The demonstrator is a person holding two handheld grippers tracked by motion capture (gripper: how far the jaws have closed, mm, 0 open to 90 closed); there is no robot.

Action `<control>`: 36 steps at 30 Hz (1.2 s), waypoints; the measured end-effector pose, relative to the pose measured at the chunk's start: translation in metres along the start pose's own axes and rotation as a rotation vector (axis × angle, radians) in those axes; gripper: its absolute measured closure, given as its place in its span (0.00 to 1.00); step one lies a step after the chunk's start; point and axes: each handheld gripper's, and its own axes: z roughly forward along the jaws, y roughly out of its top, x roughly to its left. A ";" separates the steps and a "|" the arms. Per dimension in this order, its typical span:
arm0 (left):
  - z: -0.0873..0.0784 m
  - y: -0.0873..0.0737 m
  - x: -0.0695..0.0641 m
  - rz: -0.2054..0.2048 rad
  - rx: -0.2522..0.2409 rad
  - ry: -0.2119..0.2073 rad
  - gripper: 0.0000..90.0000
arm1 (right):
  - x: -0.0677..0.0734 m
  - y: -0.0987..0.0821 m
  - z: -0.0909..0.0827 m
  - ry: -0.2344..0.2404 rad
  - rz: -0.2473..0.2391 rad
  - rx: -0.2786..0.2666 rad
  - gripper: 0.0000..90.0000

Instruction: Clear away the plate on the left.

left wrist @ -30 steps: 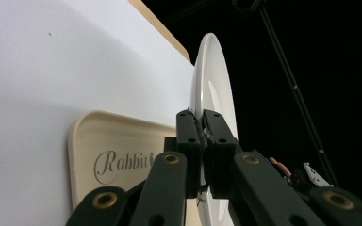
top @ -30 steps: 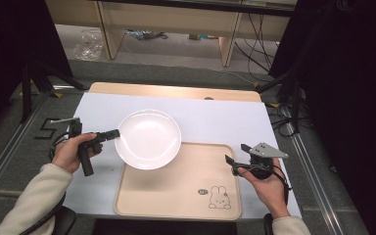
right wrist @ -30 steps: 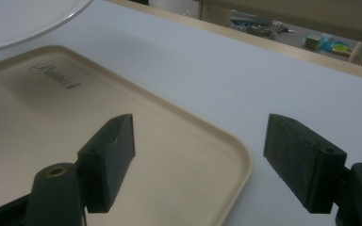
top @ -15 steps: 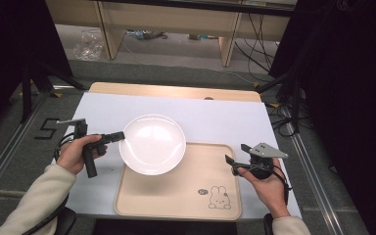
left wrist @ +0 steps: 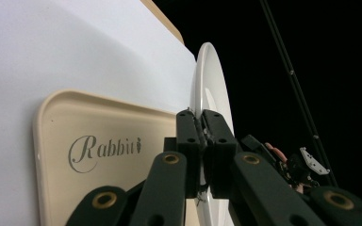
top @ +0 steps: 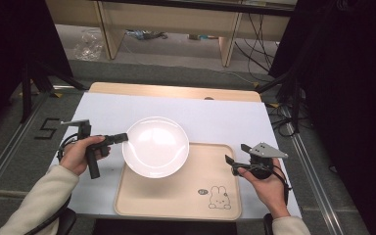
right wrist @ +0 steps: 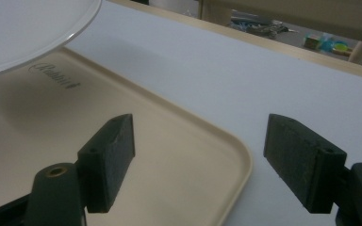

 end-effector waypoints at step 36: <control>0.018 -0.009 -0.006 -0.013 0.041 -0.015 0.95 | 0.000 0.000 0.000 0.002 0.000 0.001 0.29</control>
